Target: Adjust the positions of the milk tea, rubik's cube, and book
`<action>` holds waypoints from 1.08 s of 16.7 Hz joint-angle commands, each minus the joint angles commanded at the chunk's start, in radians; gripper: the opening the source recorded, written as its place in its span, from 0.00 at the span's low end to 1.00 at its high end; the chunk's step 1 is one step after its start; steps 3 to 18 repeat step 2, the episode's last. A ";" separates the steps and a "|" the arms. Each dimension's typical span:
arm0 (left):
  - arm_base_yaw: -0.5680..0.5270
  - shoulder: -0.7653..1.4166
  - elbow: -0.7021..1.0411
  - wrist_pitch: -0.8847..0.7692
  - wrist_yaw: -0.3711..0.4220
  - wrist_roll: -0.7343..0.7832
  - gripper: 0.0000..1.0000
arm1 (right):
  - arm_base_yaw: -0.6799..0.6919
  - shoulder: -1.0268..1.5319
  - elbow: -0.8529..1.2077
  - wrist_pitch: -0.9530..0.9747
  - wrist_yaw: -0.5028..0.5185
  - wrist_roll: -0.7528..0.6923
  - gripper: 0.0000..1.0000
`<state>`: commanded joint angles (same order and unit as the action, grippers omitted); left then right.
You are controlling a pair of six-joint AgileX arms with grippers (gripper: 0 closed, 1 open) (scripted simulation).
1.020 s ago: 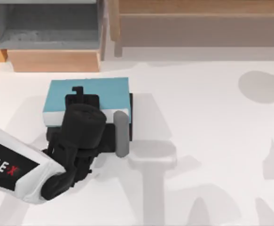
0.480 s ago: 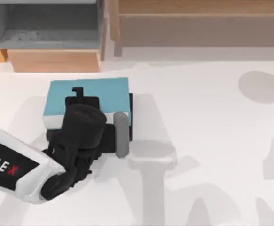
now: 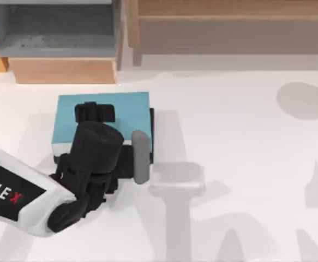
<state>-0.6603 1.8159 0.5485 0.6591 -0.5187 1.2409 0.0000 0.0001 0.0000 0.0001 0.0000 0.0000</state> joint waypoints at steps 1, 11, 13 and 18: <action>0.000 0.000 0.000 0.000 0.000 0.000 1.00 | 0.000 0.000 0.000 0.000 0.000 0.000 1.00; 0.000 0.000 0.000 0.000 0.000 0.000 1.00 | 0.000 0.000 0.000 0.000 0.000 0.000 1.00; 0.000 0.000 0.000 0.000 0.000 0.000 1.00 | 0.000 0.000 0.000 0.000 0.000 0.000 1.00; 0.000 0.000 0.000 0.000 0.000 0.000 1.00 | 0.000 0.000 0.000 0.000 0.000 0.000 1.00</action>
